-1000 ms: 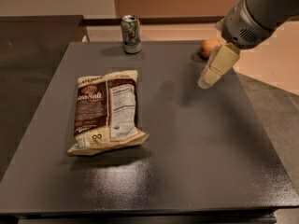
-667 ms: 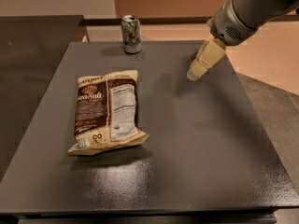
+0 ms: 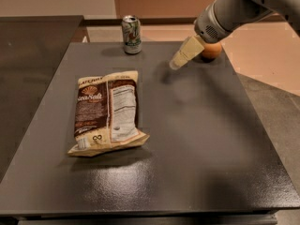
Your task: Knock 7up can over
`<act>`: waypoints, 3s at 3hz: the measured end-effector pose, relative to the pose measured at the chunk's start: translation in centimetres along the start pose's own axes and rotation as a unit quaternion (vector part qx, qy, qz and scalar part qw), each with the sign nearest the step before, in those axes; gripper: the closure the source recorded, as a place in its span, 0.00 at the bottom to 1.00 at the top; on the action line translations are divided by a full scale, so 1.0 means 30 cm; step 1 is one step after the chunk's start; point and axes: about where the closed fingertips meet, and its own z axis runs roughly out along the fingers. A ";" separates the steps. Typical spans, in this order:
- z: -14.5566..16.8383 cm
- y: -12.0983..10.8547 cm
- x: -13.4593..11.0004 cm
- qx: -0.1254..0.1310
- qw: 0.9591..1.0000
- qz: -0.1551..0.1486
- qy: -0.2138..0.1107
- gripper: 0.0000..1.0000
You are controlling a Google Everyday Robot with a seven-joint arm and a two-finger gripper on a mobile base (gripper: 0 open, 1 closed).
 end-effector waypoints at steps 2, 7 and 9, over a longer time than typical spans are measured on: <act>0.249 -0.056 -0.123 -0.024 0.997 0.038 -0.056 0.00; 0.536 -0.075 -0.484 -0.061 0.982 0.046 -0.172 0.19; 0.531 -0.085 -0.505 -0.056 0.982 0.049 -0.175 0.65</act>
Offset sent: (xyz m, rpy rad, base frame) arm 0.0856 0.0910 -0.0409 0.2251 0.0339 0.0005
